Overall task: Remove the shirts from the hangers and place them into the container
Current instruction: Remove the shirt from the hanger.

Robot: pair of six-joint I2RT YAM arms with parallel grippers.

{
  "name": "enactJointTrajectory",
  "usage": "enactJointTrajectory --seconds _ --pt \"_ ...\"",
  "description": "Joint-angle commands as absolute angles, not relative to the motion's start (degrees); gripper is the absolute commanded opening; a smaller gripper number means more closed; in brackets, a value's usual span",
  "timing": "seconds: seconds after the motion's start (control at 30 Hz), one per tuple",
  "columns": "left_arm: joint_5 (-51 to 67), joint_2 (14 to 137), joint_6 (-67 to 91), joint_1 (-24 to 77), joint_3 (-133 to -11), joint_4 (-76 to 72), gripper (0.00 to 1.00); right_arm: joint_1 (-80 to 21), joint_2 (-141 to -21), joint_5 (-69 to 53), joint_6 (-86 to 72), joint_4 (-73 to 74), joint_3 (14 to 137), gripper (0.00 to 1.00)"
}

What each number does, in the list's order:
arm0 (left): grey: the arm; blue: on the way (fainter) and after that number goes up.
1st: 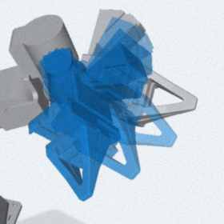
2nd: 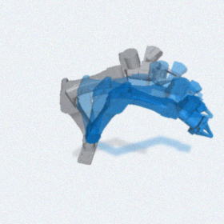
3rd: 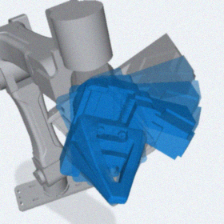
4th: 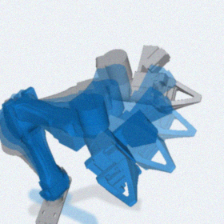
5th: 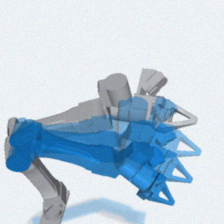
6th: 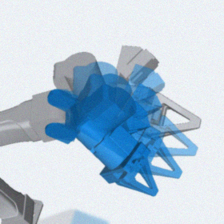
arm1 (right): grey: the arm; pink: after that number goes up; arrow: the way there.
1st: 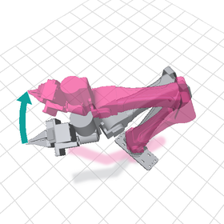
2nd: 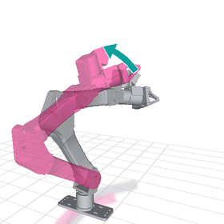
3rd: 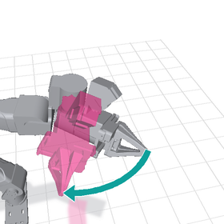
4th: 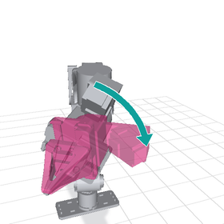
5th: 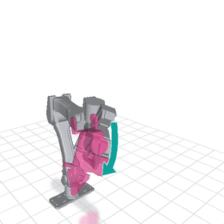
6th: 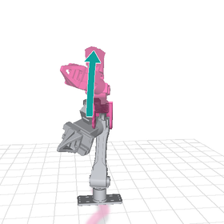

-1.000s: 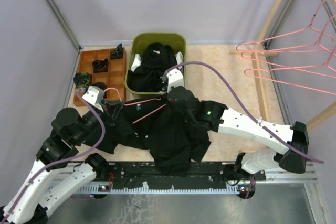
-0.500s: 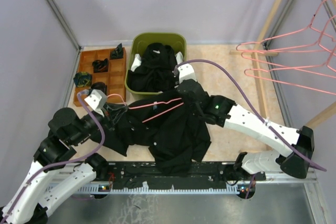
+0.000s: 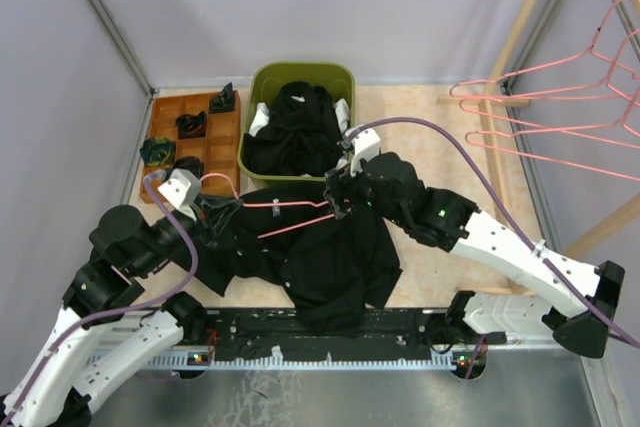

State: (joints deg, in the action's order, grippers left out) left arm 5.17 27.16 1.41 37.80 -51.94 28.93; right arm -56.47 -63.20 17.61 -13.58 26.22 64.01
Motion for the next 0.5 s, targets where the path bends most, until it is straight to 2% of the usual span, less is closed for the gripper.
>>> enactJointTrajectory --seconds 0.0,0.17,0.33,0.47 --pt "6.34 26.8 0.91 37.62 -53.12 25.54 0.0 -56.42 -58.56 7.6 -7.4 21.94 62.9 0.75" --pt "9.53 27.22 0.47 37.62 -53.02 24.59 0.0 -56.34 -56.18 -6.35 1.55 21.62 61.24 0.83" --pt "12.39 27.96 -0.05 37.62 -53.06 25.06 0.0 -56.36 -58.06 -8.36 7.63 28.24 62.88 0.9" --pt "14.17 28.78 -0.07 37.62 -53.26 25.95 0.0 -56.4 -59.47 -9.55 11.33 33.51 64.73 0.89"
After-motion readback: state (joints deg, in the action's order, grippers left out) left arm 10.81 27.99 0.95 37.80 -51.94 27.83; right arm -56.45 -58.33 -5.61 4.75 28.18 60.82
